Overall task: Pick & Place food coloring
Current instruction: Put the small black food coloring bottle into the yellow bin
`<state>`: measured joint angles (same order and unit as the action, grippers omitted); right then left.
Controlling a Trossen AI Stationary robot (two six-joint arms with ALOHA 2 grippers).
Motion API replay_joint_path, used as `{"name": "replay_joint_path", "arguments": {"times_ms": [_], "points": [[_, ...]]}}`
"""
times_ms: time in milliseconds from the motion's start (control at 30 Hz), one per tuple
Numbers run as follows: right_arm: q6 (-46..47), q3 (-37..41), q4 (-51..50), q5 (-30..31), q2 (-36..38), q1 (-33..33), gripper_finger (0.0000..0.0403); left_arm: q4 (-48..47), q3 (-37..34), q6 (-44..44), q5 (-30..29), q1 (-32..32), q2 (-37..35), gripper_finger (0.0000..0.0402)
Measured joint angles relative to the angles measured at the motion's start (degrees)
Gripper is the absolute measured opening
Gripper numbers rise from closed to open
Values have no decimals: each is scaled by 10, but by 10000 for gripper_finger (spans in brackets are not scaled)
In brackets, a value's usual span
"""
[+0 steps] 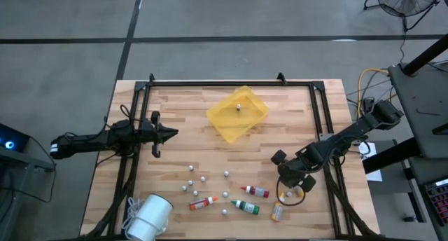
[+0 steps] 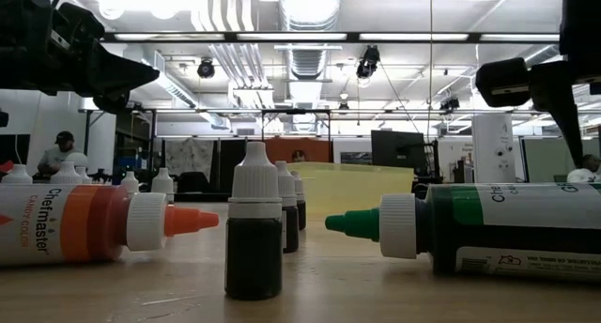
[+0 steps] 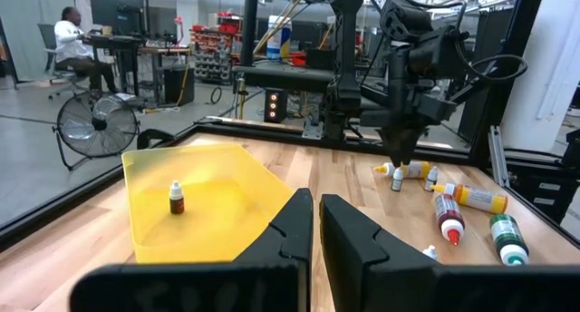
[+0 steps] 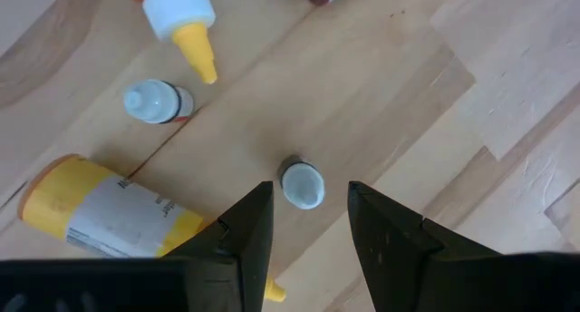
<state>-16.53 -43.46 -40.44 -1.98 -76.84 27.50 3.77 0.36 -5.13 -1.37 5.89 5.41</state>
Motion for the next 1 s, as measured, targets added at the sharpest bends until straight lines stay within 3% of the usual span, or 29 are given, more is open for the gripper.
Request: {"name": "replay_joint_path", "arguments": {"times_ms": [1000], "points": [[0,5,32,-26,-50,-5,134,0,0,0,0,0,0,0]]}}
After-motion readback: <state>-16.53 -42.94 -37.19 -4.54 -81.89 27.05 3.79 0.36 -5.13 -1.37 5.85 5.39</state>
